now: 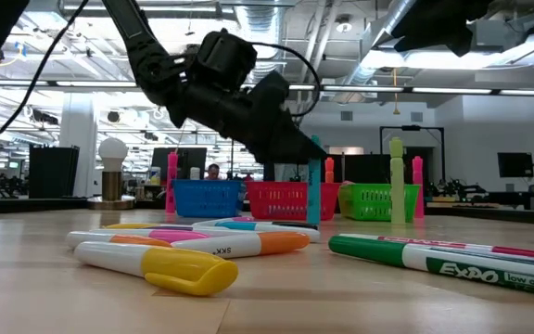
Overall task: Pick & Place Markers
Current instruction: Put the large light blue highlighter pen into the red bin
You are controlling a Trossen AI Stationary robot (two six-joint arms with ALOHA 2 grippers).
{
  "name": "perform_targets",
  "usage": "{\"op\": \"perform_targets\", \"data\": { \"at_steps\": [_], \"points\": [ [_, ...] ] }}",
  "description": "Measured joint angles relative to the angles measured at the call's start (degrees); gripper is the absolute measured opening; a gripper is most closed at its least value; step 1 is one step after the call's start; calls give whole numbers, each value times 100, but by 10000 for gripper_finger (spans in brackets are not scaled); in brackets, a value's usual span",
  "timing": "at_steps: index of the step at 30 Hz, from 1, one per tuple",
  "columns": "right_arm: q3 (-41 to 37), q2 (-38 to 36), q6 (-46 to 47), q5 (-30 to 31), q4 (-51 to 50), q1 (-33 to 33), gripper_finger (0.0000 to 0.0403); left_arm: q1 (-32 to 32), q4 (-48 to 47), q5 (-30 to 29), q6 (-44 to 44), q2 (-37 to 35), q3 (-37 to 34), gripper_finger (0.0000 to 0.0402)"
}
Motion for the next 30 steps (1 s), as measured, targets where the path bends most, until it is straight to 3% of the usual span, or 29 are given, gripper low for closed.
{"op": "perform_targets", "data": {
  "at_steps": [13, 20, 25, 30],
  "points": [
    [0, 0, 0, 2, 2, 0, 125, -31, 337, 0, -22, 114, 2, 72],
    [0, 0, 2, 2, 2, 0, 125, -31, 257, -14, -23, -72, 1, 79],
    [0, 0, 1, -4, 2, 0, 125, -33, -359, -493, -3, -844, 0, 70],
    [0, 0, 0, -10, 2, 0, 125, -23, -1414, -1563, 286, -1856, 2, 76]
  ]
}}
